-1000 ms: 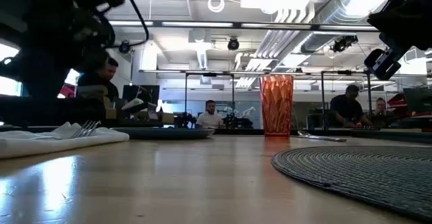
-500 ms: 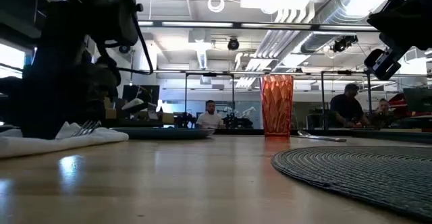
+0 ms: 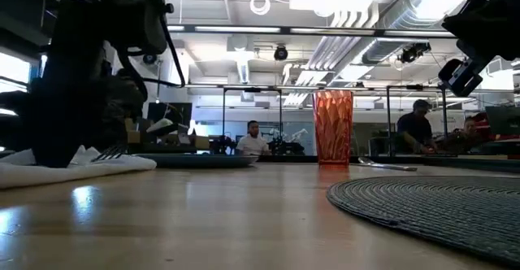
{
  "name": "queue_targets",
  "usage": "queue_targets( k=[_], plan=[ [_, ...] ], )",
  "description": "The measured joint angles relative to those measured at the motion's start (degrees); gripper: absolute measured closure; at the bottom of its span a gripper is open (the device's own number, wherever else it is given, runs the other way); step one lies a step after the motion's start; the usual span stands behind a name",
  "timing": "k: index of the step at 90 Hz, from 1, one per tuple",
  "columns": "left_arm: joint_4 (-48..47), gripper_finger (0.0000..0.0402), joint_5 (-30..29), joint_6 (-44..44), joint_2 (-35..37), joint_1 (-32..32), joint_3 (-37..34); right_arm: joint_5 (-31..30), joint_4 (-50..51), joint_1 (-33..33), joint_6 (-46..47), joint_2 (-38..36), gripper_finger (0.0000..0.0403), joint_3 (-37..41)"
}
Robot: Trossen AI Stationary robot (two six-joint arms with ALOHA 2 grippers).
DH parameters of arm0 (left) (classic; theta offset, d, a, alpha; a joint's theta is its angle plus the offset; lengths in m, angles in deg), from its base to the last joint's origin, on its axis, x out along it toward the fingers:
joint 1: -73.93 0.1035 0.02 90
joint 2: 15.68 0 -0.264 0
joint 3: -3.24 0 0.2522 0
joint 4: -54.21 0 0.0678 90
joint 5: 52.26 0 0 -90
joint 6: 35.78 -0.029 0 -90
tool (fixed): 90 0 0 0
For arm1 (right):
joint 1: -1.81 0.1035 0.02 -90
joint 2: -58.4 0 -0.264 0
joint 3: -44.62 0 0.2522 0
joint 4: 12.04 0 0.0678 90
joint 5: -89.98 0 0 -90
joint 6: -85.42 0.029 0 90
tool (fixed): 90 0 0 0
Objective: Set table place
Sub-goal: Remove the fork from the white table napkin
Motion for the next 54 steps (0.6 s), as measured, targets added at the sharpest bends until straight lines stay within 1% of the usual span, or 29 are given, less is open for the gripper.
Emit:
queue_targets(
  k=[11, 16, 22, 35, 54],
  plan=[
    [-0.83, 0.0276, 0.97, 0.10, -0.02, 0.00, 1.71, 0.00, 0.01, 0.00, 0.02, 0.00, 0.0402, 0.01],
    [-1.39, 0.0270, 0.61, 0.87, -0.02, -0.02, 2.55, 0.00, 0.00, 0.00, 0.02, 0.00, 0.0402, 0.01],
    [-1.80, 0.0271, -1.35, 1.75, -0.02, 0.00, 3.11, 0.00, 0.01, 0.00, 0.00, 0.00, 0.0402, 0.00],
    [-1.84, 0.0298, -2.15, 2.07, -0.93, 0.72, 2.41, 0.00, 0.00, 0.00, 0.00, 0.00, 0.0402, 0.00],
    [-1.64, 0.0363, -1.64, 1.19, -1.98, 1.33, 1.94, 0.01, 0.00, 0.00, 0.02, 0.00, 0.0402, 0.01]
  ],
)
